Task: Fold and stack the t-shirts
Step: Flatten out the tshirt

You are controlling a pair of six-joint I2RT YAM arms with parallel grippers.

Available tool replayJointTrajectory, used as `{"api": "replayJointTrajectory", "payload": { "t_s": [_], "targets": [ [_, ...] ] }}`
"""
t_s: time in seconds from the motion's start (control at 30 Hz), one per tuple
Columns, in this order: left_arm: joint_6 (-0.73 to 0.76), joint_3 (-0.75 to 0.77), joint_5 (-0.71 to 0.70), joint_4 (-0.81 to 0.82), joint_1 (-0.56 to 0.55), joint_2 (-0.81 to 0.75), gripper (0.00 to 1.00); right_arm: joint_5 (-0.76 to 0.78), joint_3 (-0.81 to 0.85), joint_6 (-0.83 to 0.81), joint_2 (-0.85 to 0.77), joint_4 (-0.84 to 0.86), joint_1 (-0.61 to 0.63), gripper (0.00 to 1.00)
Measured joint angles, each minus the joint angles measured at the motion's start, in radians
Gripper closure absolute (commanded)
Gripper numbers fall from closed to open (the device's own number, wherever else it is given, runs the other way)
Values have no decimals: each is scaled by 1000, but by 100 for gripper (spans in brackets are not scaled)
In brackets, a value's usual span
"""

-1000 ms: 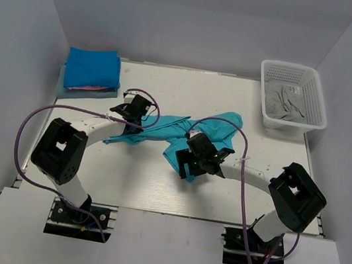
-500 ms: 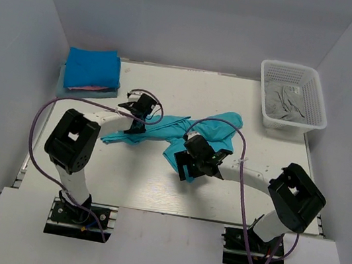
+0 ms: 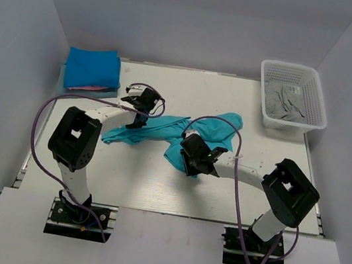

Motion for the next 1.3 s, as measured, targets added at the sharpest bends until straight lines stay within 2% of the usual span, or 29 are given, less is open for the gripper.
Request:
{"api": "replayJointTrajectory", "payload": {
  "t_s": [0.07,0.2,0.33,0.47,0.6,0.73,0.93,1.13,1.3],
  "targets": [
    [-11,9,-18,-7,0,-7,100,16,5,13,7,2,3,100],
    [-21,-40,-32,13,0,-88,100,58,5,42,4,-5,9,100],
    [-21,-103,-31,35,0,-262,100,148,-4,90,-45,-45,9,100],
    [-13,-107,-30,76,0,-455,100,281,-8,140,-221,-104,7,100],
    [-5,-102,-34,103,0,-621,100,455,11,168,-462,-164,4,100],
    [-2,-46,-62,89,0,-710,100,612,87,181,-656,-227,2,100],
    [-5,93,-143,6,0,-772,100,747,246,34,-862,-175,2,100],
    [-60,144,-248,-115,0,-906,100,827,380,-126,-966,-98,2,100],
    [-93,147,-267,-168,-4,-1029,100,840,443,-204,-993,-71,2,100]
  ]
}}
